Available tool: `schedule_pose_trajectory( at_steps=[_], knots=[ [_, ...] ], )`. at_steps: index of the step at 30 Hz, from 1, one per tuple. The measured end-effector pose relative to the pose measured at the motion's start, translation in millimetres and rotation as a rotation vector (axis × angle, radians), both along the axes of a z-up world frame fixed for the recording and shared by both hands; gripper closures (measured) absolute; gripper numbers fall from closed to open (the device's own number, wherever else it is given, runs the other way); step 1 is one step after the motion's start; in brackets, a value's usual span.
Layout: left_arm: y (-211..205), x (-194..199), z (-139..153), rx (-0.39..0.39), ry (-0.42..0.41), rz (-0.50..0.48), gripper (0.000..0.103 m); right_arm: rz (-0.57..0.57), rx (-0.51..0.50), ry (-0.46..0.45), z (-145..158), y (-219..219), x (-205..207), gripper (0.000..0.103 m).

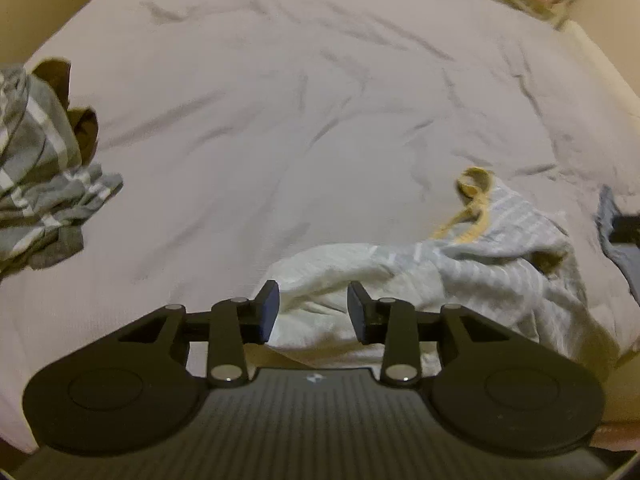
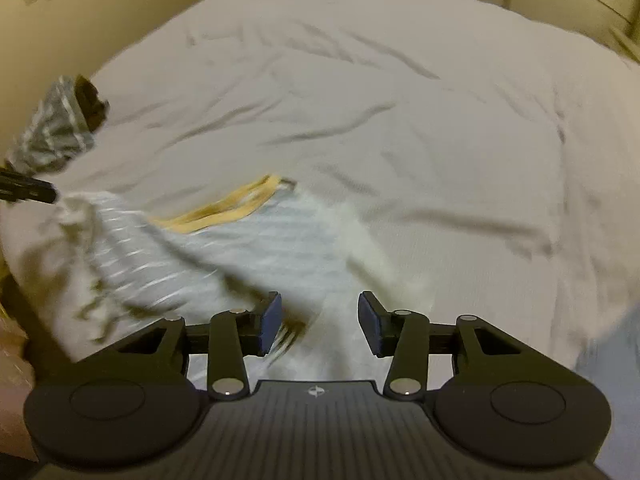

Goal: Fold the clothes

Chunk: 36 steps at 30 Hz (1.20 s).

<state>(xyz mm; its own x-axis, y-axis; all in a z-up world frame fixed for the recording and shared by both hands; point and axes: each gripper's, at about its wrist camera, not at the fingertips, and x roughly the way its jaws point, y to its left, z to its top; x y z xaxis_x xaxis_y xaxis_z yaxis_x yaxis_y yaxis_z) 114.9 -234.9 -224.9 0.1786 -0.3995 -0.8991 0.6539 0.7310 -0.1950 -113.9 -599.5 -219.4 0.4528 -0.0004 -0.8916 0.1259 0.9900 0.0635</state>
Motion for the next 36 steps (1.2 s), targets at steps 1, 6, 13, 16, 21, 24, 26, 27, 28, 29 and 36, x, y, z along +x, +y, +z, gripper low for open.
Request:
schedule_pose_trajectory(
  at_steps=[1,6,13,16,21,24,26,27,28,29,36],
  knots=[
    [-3.8,5.5,-6.6,0.015,0.021,0.014,0.060,0.037,-0.014,0.013,-9.9,-7.3,16.3,0.058],
    [-24.9,29.8,-38.3,0.112,0.059,0.053,0.054,0.220,-0.033,0.061,-49.9,-31.8,78.7,0.048],
    [-49.5,27.0,-77.8,0.192,0.197,-0.099,0.066,0.404,0.102,0.174,-113.6,-46.4,140.3,0.039],
    [-49.7,14.9,-78.0,0.191,0.192,-0.132,0.101,0.433,0.157,0.198,-133.3,-50.3,150.9,0.039],
    [-45.5,-8.3,-58.1,0.172,0.098,-0.162,0.103,0.451,0.191,0.208,-133.1,-43.8,149.4,0.095],
    [-40.5,-9.6,-35.7,0.134,0.030,-0.150,0.103,0.407,0.148,0.156,-110.1,-45.1,138.1,0.097],
    [-41.5,-8.4,-15.3,0.098,-0.031,-0.147,0.103,0.332,0.101,0.089,-83.9,-52.7,122.1,0.097],
    [-43.9,-7.3,-3.8,0.076,-0.067,-0.154,0.103,0.278,0.080,0.053,-67.8,-58.2,111.1,0.097],
    [-48.4,-5.4,7.6,0.055,-0.105,-0.169,0.103,0.231,0.055,0.019,-52.3,-61.6,100.5,0.098],
    [-56.6,-2.7,20.3,0.031,-0.144,-0.192,0.103,0.180,0.018,-0.021,-33.6,-65.8,86.6,0.098],
    [-149.8,23.4,99.0,-0.109,-0.387,-0.416,0.102,-0.074,-0.195,-0.220,63.6,-90.2,24.4,0.098]
  ],
)
